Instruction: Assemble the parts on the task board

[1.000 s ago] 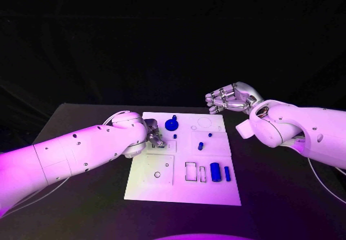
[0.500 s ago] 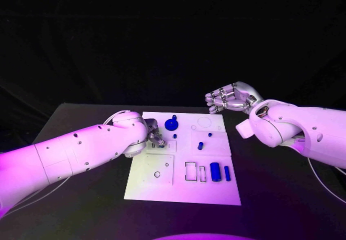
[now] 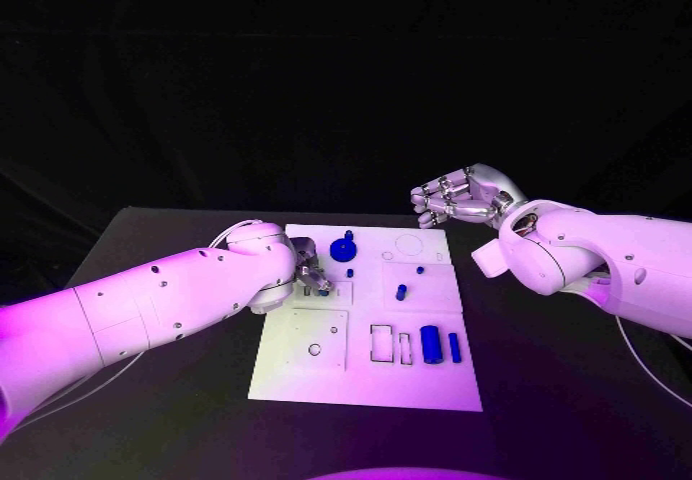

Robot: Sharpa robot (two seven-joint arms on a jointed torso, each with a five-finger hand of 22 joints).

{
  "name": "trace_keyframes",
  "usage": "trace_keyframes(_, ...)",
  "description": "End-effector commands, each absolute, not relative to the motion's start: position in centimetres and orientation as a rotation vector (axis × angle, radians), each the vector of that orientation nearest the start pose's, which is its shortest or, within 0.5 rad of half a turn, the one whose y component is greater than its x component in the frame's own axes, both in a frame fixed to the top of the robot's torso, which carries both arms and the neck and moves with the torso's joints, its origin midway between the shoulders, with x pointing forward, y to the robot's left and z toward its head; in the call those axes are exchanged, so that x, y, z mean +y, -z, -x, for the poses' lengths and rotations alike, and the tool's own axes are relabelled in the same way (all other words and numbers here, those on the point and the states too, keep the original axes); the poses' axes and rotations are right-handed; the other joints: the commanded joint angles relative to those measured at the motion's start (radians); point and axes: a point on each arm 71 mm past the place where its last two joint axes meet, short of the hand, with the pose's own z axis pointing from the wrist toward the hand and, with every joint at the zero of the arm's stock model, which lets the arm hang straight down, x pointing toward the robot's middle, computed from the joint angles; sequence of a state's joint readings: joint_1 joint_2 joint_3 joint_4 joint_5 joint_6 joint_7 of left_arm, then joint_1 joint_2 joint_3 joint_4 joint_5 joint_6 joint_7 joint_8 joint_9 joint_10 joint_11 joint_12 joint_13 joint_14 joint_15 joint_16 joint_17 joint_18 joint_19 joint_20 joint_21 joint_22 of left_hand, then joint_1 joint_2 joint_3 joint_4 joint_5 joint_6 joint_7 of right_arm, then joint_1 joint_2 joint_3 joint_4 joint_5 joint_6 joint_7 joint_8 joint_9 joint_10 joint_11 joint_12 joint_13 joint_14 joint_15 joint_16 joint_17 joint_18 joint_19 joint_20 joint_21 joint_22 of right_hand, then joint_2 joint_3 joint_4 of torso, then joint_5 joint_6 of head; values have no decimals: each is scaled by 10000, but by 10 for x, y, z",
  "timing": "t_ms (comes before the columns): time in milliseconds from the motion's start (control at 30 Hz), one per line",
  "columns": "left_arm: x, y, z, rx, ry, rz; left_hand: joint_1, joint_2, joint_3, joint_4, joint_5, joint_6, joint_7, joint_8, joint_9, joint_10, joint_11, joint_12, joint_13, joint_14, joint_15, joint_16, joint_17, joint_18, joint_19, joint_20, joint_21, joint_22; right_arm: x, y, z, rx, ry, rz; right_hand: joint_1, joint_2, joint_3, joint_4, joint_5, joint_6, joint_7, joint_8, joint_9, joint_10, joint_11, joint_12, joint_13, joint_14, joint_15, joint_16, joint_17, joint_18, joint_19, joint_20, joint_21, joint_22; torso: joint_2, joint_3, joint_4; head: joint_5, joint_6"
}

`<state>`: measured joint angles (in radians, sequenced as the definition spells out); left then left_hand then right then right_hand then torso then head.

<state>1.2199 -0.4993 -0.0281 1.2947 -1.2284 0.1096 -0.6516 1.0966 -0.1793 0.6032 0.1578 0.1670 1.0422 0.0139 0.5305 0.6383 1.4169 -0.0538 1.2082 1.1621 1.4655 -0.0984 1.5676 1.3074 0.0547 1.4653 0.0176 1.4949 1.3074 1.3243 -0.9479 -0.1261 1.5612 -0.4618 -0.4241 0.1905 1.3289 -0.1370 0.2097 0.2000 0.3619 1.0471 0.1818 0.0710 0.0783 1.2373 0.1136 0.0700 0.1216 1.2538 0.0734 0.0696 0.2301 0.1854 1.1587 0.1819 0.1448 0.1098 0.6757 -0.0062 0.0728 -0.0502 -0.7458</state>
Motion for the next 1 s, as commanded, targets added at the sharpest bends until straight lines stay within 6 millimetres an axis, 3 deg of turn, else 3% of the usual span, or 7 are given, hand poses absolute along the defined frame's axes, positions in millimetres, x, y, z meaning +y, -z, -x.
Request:
trace_keyframes(33,116,227,-514,22640,2341,384,-97,81,-246,156,4,45,-20,81,-57,-12,-4,64,19,1053,-42,32,2634,-192,178,-80,41,1021,-250,150,-490,15516,-11562,-6814,-112,-26,-68,7,37,-25,48,-37,-12,-22,72,-27,-11,-28,47,-68,-16,-66,-69,18,44,9,-7,-4,0,-27,-16)
trace_keyframes(267,117,227,-515,22650,2314,427,-301,96,-1038,566,-19,101,-14,152,-230,2,4,125,59,1053,-35,32,2634,-195,188,-81,43,1039,-250,150,-490,15525,-11555,-6820,-130,-27,-88,3,38,-35,54,-39,-15,-33,79,-28,-16,-45,54,-71,-27,-66,-87,25,41,8,-8,-3,2,-38,5)
trace_keyframes(400,118,227,-516,22651,2300,446,-214,169,-1858,833,-7,104,-19,204,-421,-4,0,158,74,1053,-50,32,2634,-198,198,-82,44,1057,-250,150,-490,15529,-11549,-6823,-141,-27,-99,2,39,-41,58,-40,-16,-39,82,-28,-19,-54,58,-72,-32,-67,-97,28,40,8,-6,-10,5,-39,14)
trace_keyframes(1000,122,222,-516,22253,2826,1274,-419,432,-3277,1332,-5,138,-7,315,-763,10,10,231,114,1053,-39,32,2634,-205,224,-82,52,1104,-251,151,-491,15533,-11504,-6853,-178,-22,-138,-3,51,-57,66,-42,-19,-53,92,-25,-26,-85,71,-75,-51,-67,-134,42,36,6,-1,-7,5,-23,43)
